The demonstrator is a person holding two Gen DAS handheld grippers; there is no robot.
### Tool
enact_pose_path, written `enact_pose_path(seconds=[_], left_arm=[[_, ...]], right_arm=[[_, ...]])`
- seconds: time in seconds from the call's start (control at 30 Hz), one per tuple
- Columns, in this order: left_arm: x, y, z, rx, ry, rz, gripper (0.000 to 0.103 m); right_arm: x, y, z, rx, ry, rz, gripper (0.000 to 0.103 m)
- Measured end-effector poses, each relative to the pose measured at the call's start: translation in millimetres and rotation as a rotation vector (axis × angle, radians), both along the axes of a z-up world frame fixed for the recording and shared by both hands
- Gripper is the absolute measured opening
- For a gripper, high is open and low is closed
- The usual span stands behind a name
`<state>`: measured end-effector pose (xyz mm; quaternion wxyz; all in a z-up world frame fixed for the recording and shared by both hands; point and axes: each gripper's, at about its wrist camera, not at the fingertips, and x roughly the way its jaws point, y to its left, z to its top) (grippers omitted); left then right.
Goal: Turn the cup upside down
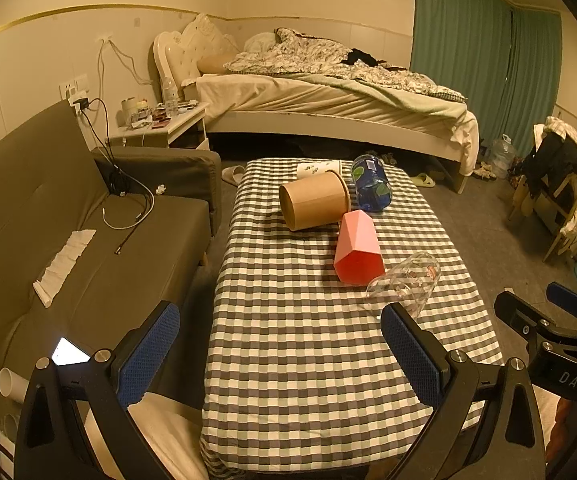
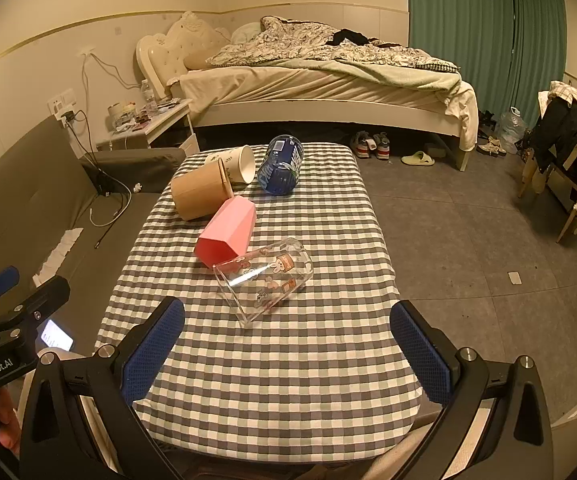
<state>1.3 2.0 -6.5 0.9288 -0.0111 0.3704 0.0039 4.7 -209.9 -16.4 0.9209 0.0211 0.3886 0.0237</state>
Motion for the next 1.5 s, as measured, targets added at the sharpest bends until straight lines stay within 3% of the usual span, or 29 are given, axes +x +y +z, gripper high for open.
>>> enact_pose_path(seconds=[0.7,1.0,1.2,1.5], left_arm=[[2,2,-6,0.002,0.022,0.002,0.103],[29,4,-2,-0.007,0.033,0.009,0.103],[59,10,-10,-0.007,0.053,0.028,0.103],[117,22,-40,0.001,0.11,0.071,0.103]], right_arm=[[0,1,0,-0.004,-0.002,-0.004,0.103],[18,4,5,-0.003,0.008,0.0,0.103],[54,3,9,-0.023,0.02,-0.008,0.103],[164,-2,7,-0.02,0.065,-0.052,0.103]])
